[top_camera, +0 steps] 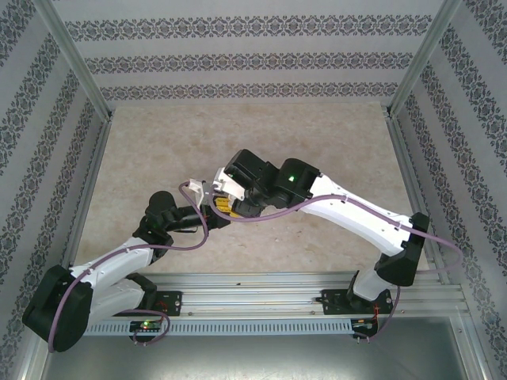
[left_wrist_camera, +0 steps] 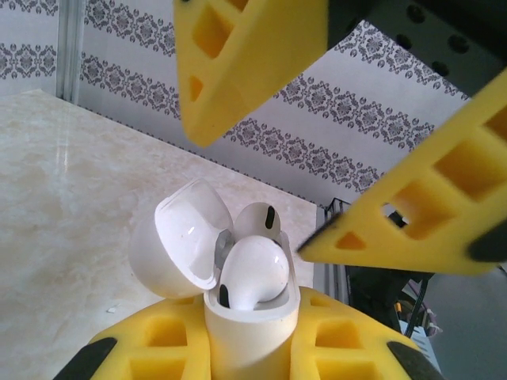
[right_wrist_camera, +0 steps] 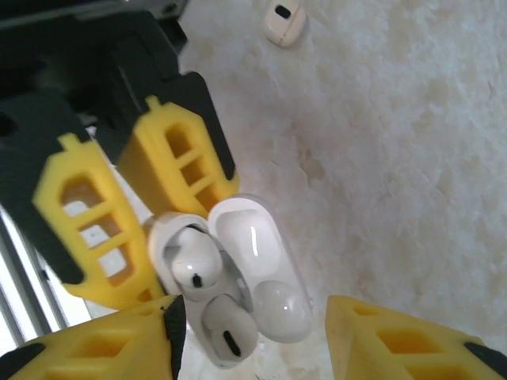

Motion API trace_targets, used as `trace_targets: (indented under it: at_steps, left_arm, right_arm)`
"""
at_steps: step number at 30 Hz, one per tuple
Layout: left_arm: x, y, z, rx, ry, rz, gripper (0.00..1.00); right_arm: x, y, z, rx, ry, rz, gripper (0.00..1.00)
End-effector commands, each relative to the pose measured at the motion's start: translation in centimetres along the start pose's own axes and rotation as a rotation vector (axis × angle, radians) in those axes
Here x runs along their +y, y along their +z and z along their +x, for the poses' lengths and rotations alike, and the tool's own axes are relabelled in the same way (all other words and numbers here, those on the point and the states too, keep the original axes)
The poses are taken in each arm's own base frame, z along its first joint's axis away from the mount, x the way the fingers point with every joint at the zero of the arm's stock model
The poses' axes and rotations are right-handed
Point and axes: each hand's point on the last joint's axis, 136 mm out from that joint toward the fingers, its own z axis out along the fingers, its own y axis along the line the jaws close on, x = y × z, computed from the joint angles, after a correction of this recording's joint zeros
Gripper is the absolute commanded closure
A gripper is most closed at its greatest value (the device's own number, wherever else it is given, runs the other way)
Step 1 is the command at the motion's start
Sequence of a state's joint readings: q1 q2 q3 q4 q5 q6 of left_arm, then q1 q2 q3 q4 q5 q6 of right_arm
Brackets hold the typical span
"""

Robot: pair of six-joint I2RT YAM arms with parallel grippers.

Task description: Insert the wireless bluetooth earbuds into the charging case

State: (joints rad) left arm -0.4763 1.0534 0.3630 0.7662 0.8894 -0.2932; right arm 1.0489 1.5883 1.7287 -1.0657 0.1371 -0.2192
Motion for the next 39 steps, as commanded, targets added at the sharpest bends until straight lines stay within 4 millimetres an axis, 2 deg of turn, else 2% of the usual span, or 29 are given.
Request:
trace_targets:
  at_steps: [1,7,12,16,20,25,29,33,39]
  left_arm:
    - [-0.9,-0.1,-2.3,-0.066,0.076,0.022,1.0]
    - [-0.9,-0.1,-2.5,-0.073,0.079,0.025,1.0]
    - [-1.2,0.0,-3.0,-0.082,0.082,0.04,1.0]
    - [-1.6,0.0,-3.4,-0.095,0.096,0.063,1.0]
    - [-2.0,0.1,-4.0,-0.108,0.111,0.083,1.0]
    - [-2.1,0.3,-4.6,-0.109,0.113,0.099,1.0]
    - [-2.0,0.5,-5.2,-0.125,0.12,0.093,1.0]
    - [-1.4,0.7,-5.6,-0.136,0.103,0.072,1.0]
    - [-0.6,0.8,-5.8,-0.15,0.068,0.037,1.0]
  right_arm:
    - [-0.2,-2.4,-1.5,-0.102,0.069,-0.046,0.48]
    - [-1.8,-3.6,-1.1,-0.149,0.162,-0.052,0.47]
    - [-4.9,-3.6,-0.3,-0.19,0.415,-0.101,0.49]
    - [-6.4,-2.6,-0.1,-0.245,0.666,-0.26,0.52]
    - [-7.2,-1.8,-1.2,-0.354,0.873,-0.532,0.56]
    - [-5.5,-1.6,-2.3,-0.377,0.883,-0.729,0.61]
    - [-2.9,-2.8,-3.4,-0.404,0.824,-0.926,0.63]
    - [-1.4,-4.3,-3.4,-0.425,0.775,-0.981,0.64]
    - [-0.2,-6.2,-2.5,-0.443,0.729,-0.997,0.65]
